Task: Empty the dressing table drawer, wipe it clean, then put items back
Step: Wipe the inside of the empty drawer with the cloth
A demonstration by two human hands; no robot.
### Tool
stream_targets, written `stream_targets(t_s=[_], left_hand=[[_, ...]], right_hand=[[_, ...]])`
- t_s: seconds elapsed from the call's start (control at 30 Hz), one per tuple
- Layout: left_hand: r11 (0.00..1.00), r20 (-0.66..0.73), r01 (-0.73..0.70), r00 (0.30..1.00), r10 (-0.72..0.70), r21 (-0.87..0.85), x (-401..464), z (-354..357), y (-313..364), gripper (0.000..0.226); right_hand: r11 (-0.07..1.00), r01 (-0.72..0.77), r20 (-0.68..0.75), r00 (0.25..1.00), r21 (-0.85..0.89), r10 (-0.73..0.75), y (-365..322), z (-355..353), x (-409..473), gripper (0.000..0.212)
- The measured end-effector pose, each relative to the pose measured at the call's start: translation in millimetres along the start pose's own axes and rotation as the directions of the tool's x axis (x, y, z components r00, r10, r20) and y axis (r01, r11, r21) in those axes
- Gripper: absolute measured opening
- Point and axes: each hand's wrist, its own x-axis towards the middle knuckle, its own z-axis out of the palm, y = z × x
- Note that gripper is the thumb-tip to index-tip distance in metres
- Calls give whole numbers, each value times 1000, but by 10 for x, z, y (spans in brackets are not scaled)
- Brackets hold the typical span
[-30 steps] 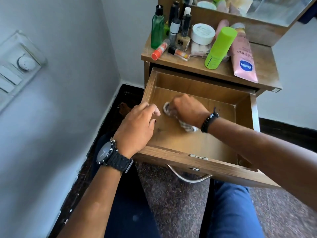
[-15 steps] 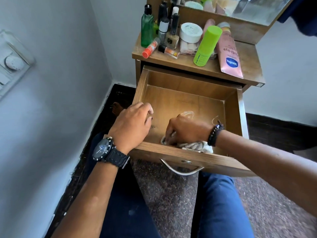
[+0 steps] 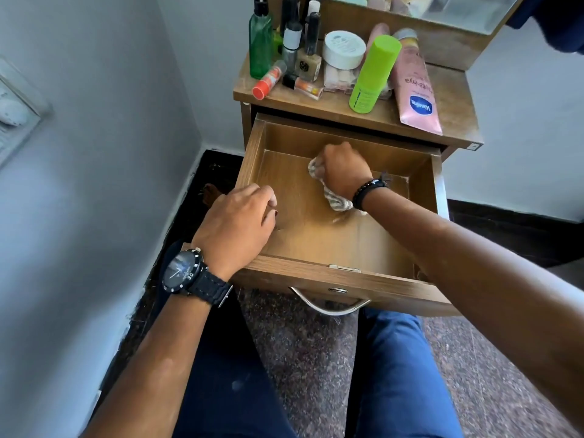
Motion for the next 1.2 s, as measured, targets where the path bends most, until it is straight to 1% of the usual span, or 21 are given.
stream_targets(t_s=[0.07,0.1,0.17,0.2,0.23,0.3,0.37,0.43,0.5,0.6,0.67,0.77,0.87,0.9,0.93,0.97,1.0,1.03,1.07,1.17,1.2], left_hand=[[1000,14,-2,1000,1,29,18,-7,21,17],[999,21,-2,1000,1,47,26,-9,32,18],[998,16,2,1000,-3,64,39,6,71,20],[998,9,5,1000,-6,57,45,20,108,20],[999,7,9,1000,-9,40,48,38,156,19],[999,28,23,999,-23,-24,48,72,248,18],[996,40,45,998,-42,-80,48,91,280,17],[992,33,59,998,-55,-113,55,105,255,18],[989,28,65,998,-62,-131,57,128,225,17],[987,38,78,997,-73,-143,69,148,218,21],[984,35,78,997,-73,-159,71,138,218,26],[981,30,76,997,-72,-176,73,112,223,34],[981,48,91,995,-84,-171,70,116,225,35],[982,55,96,995,-89,-161,73,122,220,34],[983,62,103,994,-95,-150,78,127,217,32],[984,69,111,992,-102,-140,89,131,213,30],[984,76,118,991,-109,-130,102,137,213,28],[985,81,123,990,-114,-120,109,143,219,28],[986,84,126,989,-117,-108,109,150,224,28],[987,92,135,988,-127,-86,98,159,236,27],[988,92,130,988,-122,-89,97,152,238,27]], right_hand=[[996,49,109,992,77,-57,28,-52,-181,20],[989,95,195,974,115,-116,19,-89,-324,17],[967,195,379,892,165,-245,-60,-177,-668,13],[958,237,437,854,158,-284,-101,-199,-822,13],[952,275,457,835,137,-307,-122,-189,-928,14],[946,313,416,852,84,-319,-126,-128,-1001,15],[953,298,350,889,52,-297,-122,-77,-945,18],[969,242,247,938,44,-245,-86,-63,-794,20],[988,153,120,981,20,-155,-17,-74,-571,23],[996,42,-11,999,-79,-43,51,-81,-249,23],[997,15,-45,999,-80,-18,85,-50,-114,23],[998,14,2,1000,57,-14,159,-16,-71,20],[983,78,110,989,168,-98,208,-91,-311,15],[974,111,189,971,195,-148,206,-125,-457,11],[967,134,297,934,218,-196,186,-154,-628,8],[962,145,407,884,229,-230,159,-168,-795,9],[960,152,477,842,235,-251,146,-155,-922,11],[959,155,498,828,239,-258,147,-127,-1003,11],[958,157,485,836,239,-258,151,-99,-1038,11],[965,161,417,878,206,-235,145,-77,-932,10],[970,141,357,911,196,-205,149,-79,-846,10]])
